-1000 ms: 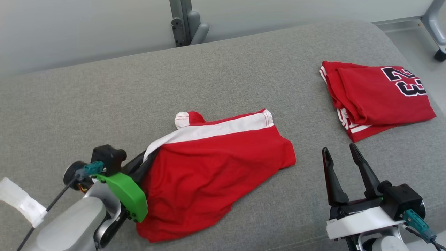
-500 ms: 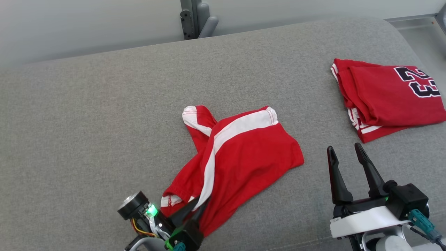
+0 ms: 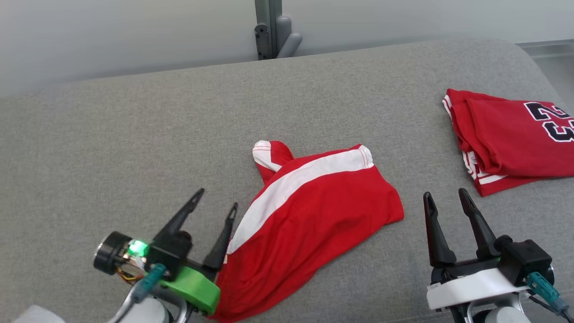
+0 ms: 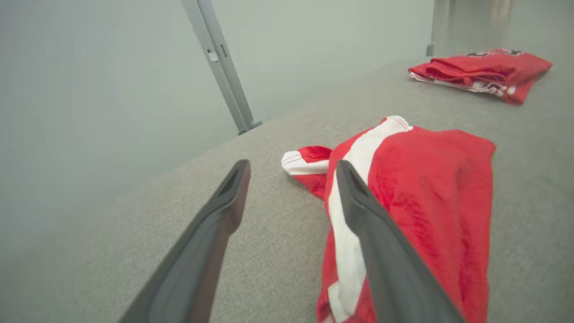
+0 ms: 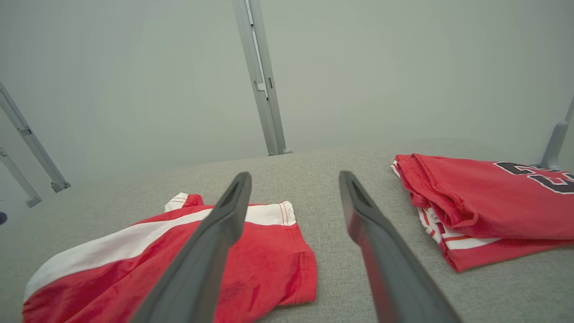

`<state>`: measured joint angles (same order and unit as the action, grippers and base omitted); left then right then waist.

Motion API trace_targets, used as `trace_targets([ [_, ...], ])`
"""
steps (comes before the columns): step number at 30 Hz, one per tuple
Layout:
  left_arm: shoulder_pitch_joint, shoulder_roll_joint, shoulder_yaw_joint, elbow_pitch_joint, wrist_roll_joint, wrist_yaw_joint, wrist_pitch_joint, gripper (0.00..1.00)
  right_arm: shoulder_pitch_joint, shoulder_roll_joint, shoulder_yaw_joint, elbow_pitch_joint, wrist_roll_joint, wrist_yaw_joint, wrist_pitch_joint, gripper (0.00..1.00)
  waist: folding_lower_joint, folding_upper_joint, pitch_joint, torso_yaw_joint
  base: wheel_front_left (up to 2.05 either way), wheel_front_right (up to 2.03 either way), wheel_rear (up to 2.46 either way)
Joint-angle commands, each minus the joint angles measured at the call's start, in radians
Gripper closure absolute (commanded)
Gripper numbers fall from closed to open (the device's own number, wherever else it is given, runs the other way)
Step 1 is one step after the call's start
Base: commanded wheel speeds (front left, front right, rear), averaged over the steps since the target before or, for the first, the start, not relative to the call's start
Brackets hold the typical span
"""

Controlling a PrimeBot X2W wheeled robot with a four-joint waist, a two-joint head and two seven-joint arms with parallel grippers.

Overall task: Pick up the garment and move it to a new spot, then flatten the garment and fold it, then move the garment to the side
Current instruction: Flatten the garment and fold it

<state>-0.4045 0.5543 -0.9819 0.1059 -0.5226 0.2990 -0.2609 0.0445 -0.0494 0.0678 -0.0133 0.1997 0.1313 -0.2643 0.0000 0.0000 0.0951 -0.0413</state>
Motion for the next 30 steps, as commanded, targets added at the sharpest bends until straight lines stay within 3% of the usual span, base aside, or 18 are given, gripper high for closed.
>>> trace_targets([
  [1,0.041,0.006,0.054,-0.030,-0.084,-0.014,-0.004,0.00,0.011,-0.002,-0.002,0.002,0.005,-0.001,-0.001,0.00,0.0000,0.0000,-0.008,0.007,0.00,0.00,0.00],
  [4,0.100,0.034,0.151,-0.043,-0.273,-0.068,0.005,0.00,0.012,-0.002,0.001,0.003,0.008,-0.001,-0.001,0.00,0.0000,0.0000,-0.011,0.010,0.00,0.00,0.00],
  [7,0.128,0.024,0.181,0.000,-0.411,-0.139,0.071,0.00,0.007,-0.003,0.007,0.004,0.006,-0.001,-0.001,0.00,0.0000,0.0000,-0.012,0.011,0.00,0.00,0.00],
  [11,0.117,-0.033,0.173,0.078,-0.541,-0.216,0.172,0.00,0.000,-0.003,0.013,0.005,-0.002,-0.001,-0.001,0.00,0.0000,0.0000,-0.012,0.009,0.00,0.00,0.00],
  [14,0.097,-0.075,0.160,0.139,-0.598,-0.248,0.238,0.00,-0.003,-0.002,0.016,0.005,-0.011,-0.001,-0.001,0.00,0.0000,0.0000,-0.011,0.005,0.00,0.00,0.00],
  [22,0.064,-0.142,0.146,0.255,-0.654,-0.280,0.309,0.00,0.004,-0.002,0.018,0.002,-0.020,-0.001,-0.001,0.00,0.0000,0.0000,-0.011,-0.012,0.00,0.00,0.00],
  [30,0.038,-0.156,0.184,0.333,-0.628,-0.250,0.224,0.00,0.012,-0.002,0.021,0.001,-0.022,-0.001,-0.001,0.00,0.0000,0.0000,-0.013,-0.017,0.00,0.00,0.00],
])
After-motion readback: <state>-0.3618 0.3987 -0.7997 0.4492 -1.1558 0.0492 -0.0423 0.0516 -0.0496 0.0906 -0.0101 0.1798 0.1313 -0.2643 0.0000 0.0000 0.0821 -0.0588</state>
